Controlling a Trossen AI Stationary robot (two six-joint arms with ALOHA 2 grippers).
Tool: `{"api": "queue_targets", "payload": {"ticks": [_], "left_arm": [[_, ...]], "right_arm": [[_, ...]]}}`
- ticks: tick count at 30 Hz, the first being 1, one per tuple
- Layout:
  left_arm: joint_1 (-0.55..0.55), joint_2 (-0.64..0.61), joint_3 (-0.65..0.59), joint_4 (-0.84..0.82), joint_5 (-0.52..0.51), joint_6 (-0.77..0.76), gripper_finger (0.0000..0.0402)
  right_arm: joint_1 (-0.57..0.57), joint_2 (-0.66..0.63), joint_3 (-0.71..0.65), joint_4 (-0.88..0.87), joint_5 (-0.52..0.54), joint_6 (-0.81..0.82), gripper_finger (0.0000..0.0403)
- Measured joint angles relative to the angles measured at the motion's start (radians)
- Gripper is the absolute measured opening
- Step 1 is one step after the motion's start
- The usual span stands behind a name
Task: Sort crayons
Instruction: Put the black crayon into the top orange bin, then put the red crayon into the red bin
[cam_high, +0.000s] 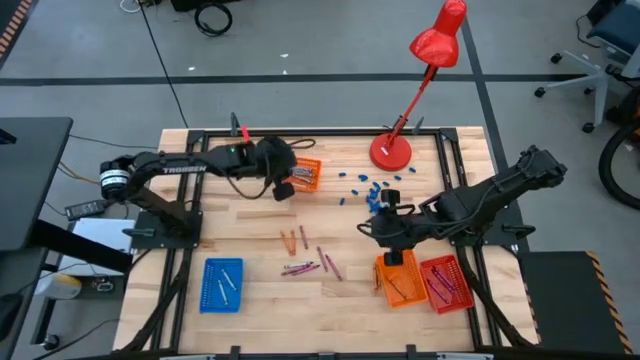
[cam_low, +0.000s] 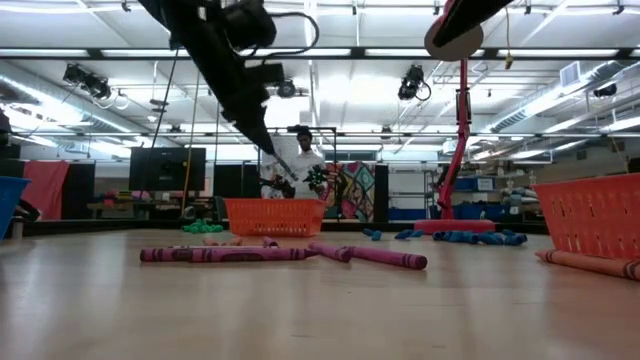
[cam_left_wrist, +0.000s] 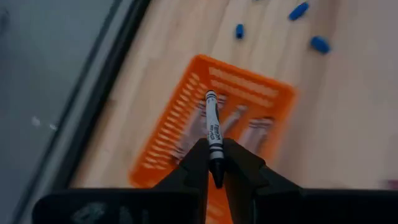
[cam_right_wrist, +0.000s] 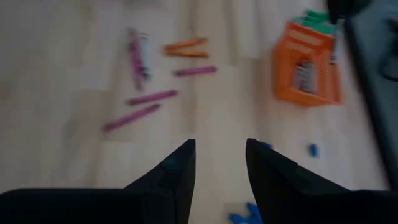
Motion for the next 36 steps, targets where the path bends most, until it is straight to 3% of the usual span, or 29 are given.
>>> {"api": "queue_targets", "payload": {"ticks": [2, 6, 10, 19, 23, 28, 36], "left_arm": [[0.042, 0.017, 0.000, 0.013, 0.014, 0.087, 0.0039], [0.123, 0.069, 0.000, 0.019, 0.171, 0.209, 0.0039], [0.181, 0.129, 0.000, 0.037, 0.254, 0.290, 0.0052], [0.248, 0.201, -0.002, 0.043, 0.354, 0.331, 0.0136], [0.248, 0.181, -0.001, 0.046, 0.348, 0.284, 0.0172], [0.220, 0.099, 0.002, 0.070, 0.344, 0.167, 0.0176], [0.126, 0.041, 0.000, 0.096, 0.506, -0.002, 0.0158]], "right_arm": [[-0.023, 0.010, 0.000, 0.015, 0.040, 0.002, 0.0145], [-0.091, 0.030, 0.000, 0.074, 0.061, 0.000, 0.0145], [-0.171, 0.051, 0.000, 0.150, 0.054, 0.011, 0.0145], [-0.321, 0.118, 0.000, 0.296, -0.068, 0.105, 0.0145], [-0.358, 0.153, 0.000, 0.297, -0.106, 0.239, 0.0145], [-0.393, 0.169, 0.000, 0.301, -0.202, 0.380, 0.0145], [-0.414, 0.238, 0.000, 0.267, -0.430, 0.477, 0.0145]]}}
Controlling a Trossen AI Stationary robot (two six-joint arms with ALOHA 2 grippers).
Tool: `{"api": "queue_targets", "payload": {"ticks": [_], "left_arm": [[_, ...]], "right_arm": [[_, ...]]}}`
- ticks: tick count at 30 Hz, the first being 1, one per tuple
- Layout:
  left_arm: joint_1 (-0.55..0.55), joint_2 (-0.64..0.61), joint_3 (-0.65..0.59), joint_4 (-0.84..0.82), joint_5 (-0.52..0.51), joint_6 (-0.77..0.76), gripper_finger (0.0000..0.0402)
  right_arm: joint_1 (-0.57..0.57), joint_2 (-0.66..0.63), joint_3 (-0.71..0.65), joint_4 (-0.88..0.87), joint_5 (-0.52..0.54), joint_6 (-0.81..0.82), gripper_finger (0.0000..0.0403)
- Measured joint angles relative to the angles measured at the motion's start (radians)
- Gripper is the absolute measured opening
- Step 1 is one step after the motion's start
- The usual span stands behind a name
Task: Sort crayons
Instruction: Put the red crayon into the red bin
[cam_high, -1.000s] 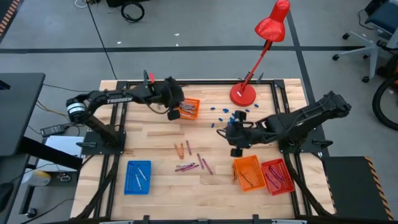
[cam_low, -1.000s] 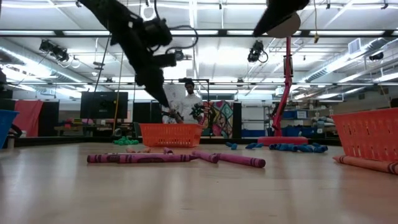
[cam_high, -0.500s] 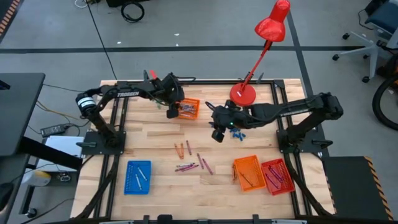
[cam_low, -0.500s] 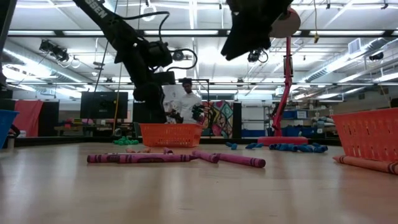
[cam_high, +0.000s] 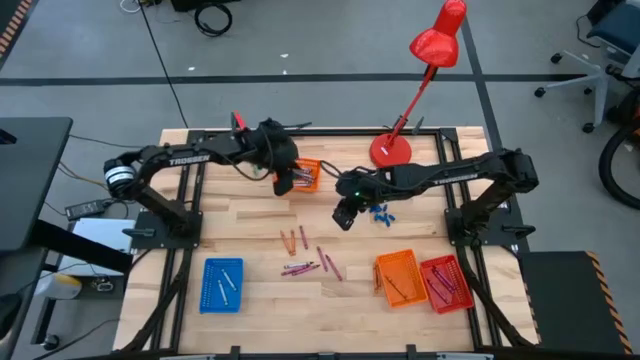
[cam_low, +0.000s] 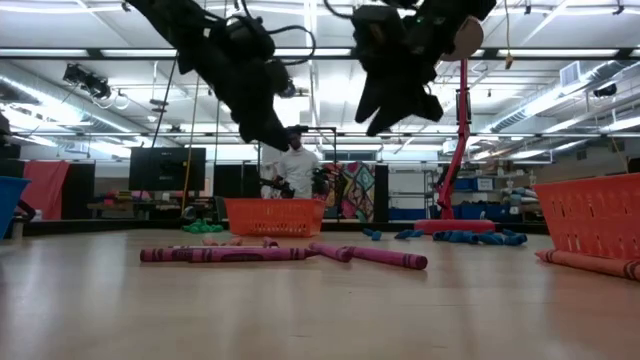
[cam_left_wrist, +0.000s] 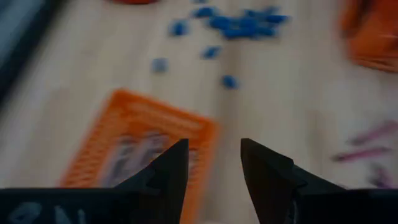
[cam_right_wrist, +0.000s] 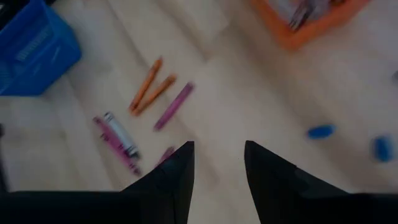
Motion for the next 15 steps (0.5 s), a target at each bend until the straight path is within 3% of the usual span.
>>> {"api": "queue_targets", "payload": {"ticks": [5, 10, 15], "left_arm": [[-0.101, -0.011, -0.084, 0.069, 0.084, 0.010, 0.0147], [-0.198, -0.084, -0.237, 0.249, 0.078, -0.182, 0.0142], [-0.326, -0.170, -0.290, 0.270, -0.062, -0.326, 0.0142]], "right_arm": [[0.032, 0.063, 0.009, 0.001, -0.098, 0.096, 0.0140], [0.098, 0.131, 0.051, 0.002, -0.100, 0.106, 0.0129], [0.163, 0.213, 0.117, -0.052, -0.054, 0.157, 0.0121]]}}
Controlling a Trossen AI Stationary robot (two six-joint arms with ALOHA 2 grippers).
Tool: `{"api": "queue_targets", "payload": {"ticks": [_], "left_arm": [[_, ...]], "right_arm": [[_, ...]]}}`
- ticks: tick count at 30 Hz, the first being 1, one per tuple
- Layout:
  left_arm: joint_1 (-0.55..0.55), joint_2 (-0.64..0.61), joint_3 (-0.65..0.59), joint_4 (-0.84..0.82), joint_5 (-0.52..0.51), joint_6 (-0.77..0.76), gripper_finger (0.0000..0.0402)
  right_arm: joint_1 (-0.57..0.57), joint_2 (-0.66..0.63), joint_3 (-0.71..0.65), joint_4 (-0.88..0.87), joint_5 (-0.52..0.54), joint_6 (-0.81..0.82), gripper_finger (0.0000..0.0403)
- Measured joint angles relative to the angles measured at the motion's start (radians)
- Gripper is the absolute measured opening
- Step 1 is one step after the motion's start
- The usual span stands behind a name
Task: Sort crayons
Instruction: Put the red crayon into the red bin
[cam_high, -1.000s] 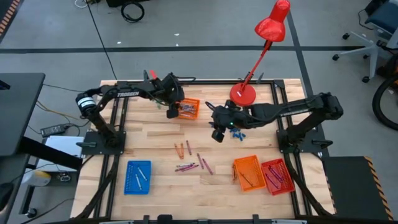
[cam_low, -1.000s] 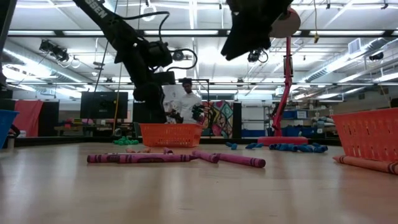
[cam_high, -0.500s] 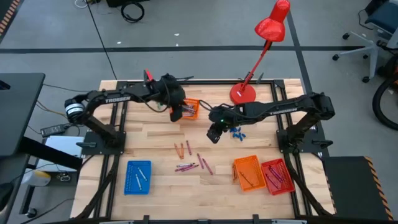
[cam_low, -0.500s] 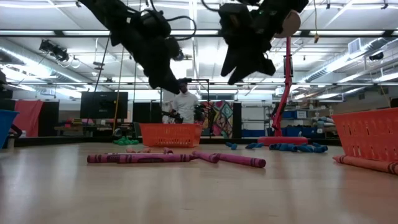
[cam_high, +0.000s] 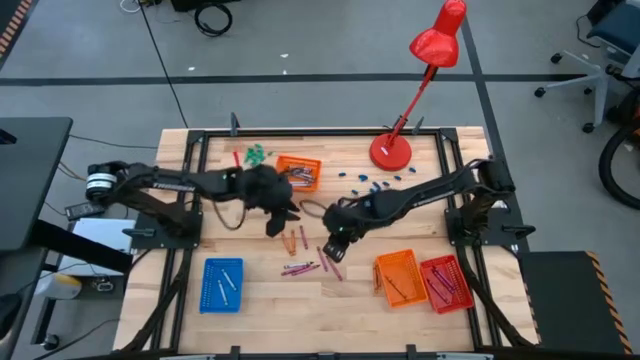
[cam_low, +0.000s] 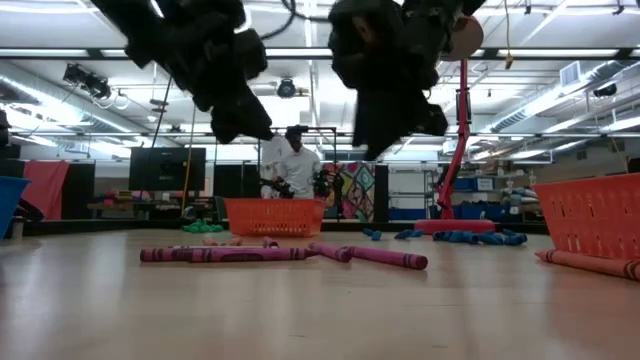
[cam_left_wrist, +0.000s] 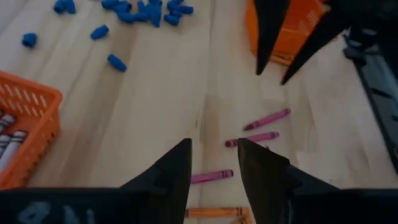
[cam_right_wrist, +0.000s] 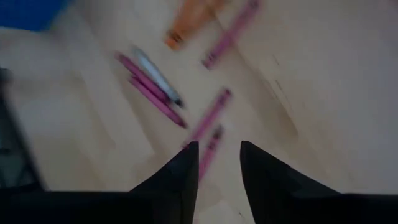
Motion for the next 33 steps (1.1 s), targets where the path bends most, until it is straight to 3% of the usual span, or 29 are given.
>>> {"api": "queue_targets", "payload": {"ticks": [6, 16, 23, 33], "left_arm": [[-0.175, -0.029, 0.012, 0.013, -0.174, -0.227, 0.0142], [-0.391, -0.026, 0.010, -0.134, -0.169, -0.732, 0.0142], [-0.532, -0.081, 0.010, -0.236, -0.316, -0.767, 0.0142], [-0.604, -0.227, 0.011, -0.327, -0.493, -0.713, 0.0142]], "right_arm": [[0.070, 0.112, 0.064, -0.098, 0.019, 0.083, 0.0118], [0.192, 0.224, 0.132, -0.083, 0.172, 0.122, 0.0118], [0.215, 0.223, 0.125, -0.095, 0.304, 0.151, 0.0118], [0.241, 0.294, 0.125, 0.032, 0.335, 0.103, 0.0118]]}}
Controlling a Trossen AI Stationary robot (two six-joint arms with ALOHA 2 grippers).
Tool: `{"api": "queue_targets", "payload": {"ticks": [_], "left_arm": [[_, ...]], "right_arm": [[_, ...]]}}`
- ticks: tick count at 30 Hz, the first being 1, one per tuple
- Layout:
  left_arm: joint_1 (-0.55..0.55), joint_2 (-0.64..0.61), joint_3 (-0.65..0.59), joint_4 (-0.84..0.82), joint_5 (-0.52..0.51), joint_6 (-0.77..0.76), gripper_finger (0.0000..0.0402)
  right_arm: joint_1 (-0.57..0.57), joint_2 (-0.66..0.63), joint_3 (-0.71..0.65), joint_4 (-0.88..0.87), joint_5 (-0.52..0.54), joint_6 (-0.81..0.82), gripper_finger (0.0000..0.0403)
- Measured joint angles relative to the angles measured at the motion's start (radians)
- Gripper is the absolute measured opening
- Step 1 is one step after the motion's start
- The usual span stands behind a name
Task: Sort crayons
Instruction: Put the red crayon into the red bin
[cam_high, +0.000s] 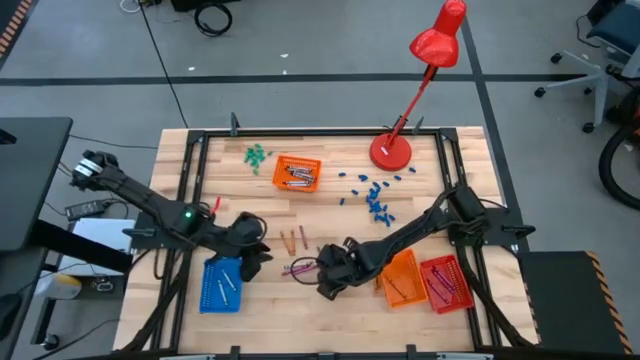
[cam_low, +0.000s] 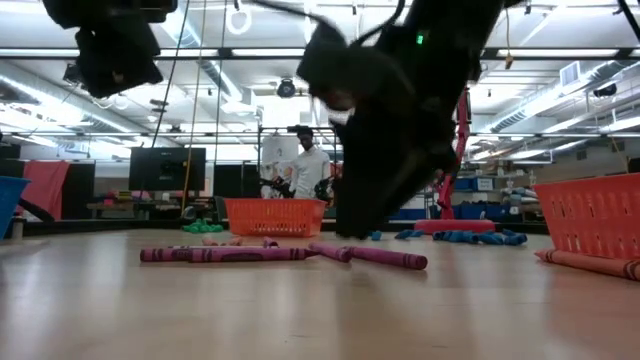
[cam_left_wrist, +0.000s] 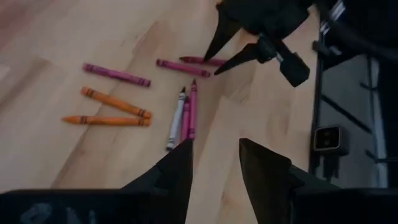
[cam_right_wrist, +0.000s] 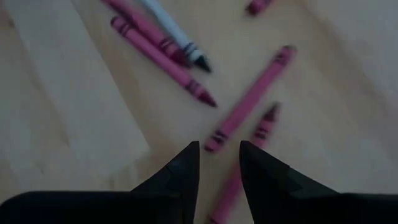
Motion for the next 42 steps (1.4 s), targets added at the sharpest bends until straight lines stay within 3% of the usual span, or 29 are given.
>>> {"api": "queue_targets", "payload": {"ticks": [9, 15, 20, 24, 28, 37, 42], "left_arm": [[-0.010, -0.062, -0.001, -0.051, 0.002, 0.040, 0.0142], [-0.009, -0.061, -0.001, -0.074, 0.022, 0.066, 0.0142], [-0.009, -0.061, -0.001, -0.095, 0.023, 0.122, 0.0142], [0.001, -0.061, -0.001, -0.095, 0.024, 0.187, 0.0142], [0.020, -0.061, -0.001, -0.095, 0.024, 0.230, 0.0142], [0.065, -0.060, -0.001, -0.087, 0.023, 0.295, 0.0142], [0.078, -0.060, -0.001, -0.087, 0.023, 0.295, 0.0142]], "right_arm": [[-0.003, 0.049, 0.004, -0.008, -0.111, 0.006, 0.0113], [-0.016, 0.007, 0.001, -0.047, -0.184, 0.025, 0.0091], [-0.095, -0.065, 0.037, -0.299, -0.355, 0.385, 0.0087], [-0.141, -0.075, 0.034, -0.369, -0.411, 0.438, 0.0091], [-0.145, -0.084, 0.037, -0.355, -0.461, 0.260, 0.0100], [-0.093, -0.079, 0.036, -0.361, -0.362, -0.551, 0.0105], [-0.066, -0.071, 0.036, -0.389, -0.319, -0.850, 0.0105]]}}
